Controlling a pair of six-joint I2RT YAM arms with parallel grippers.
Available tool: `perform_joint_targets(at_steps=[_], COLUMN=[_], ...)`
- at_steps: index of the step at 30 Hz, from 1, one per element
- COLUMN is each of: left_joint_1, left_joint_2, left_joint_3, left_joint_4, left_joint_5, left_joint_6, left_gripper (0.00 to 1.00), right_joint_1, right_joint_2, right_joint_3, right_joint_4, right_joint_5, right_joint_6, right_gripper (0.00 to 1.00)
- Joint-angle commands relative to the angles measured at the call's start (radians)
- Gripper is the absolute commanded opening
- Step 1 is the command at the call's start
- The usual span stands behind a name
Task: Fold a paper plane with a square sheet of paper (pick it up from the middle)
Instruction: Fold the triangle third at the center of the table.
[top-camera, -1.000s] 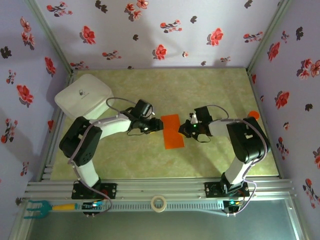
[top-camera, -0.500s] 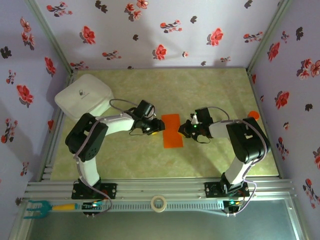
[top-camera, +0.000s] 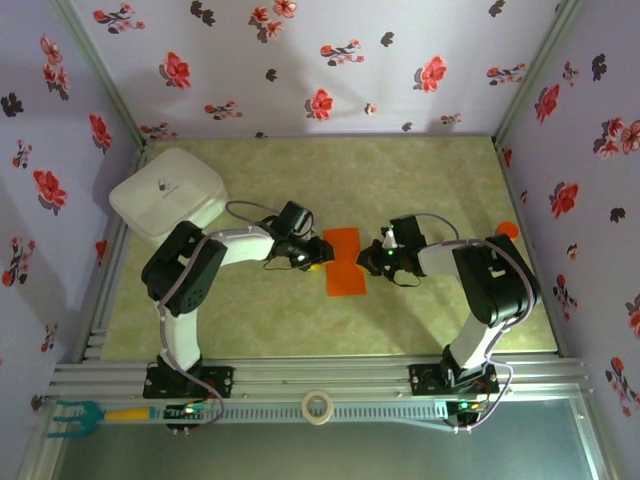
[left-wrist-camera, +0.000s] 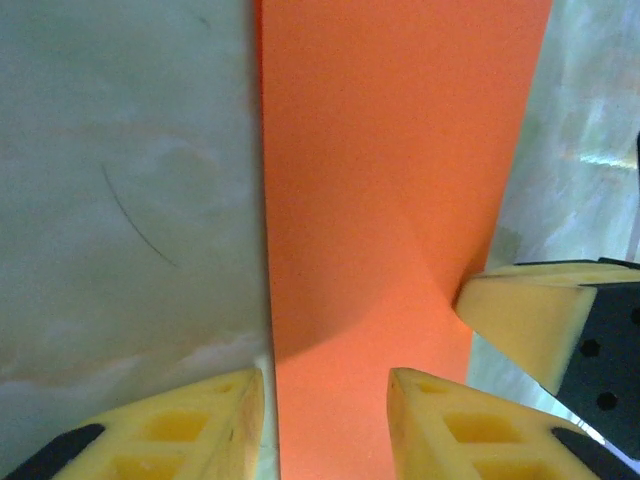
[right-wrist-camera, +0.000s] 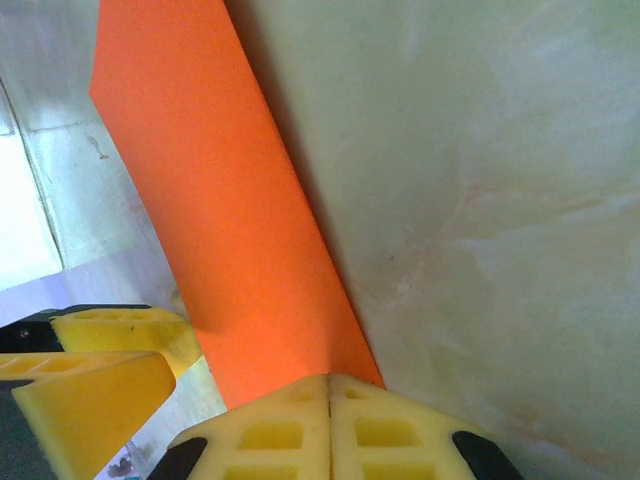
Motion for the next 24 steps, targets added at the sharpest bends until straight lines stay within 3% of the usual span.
perform_joint_targets(at_steps=[1,24], left_joint_1=[-0.008,0.001], left_joint_2=[0.037,0.008], left_joint_3=[0.021,-0.019], left_joint_4=[0.022,0.099], left_joint_5=[0.04,0.049], left_joint_6=[-0.021,-0.047], left_gripper=[0.36,0.35], right_joint_1=[-0.003,-0.003], right_joint_2=[0.039,0.022], right_joint_3=[-0.033,-0.039], right_joint_4=[-0.049,-0.055], right_joint_5=[0.047,0.054], right_joint_6=[0.021,0.026], right_gripper=[0.08,0.09])
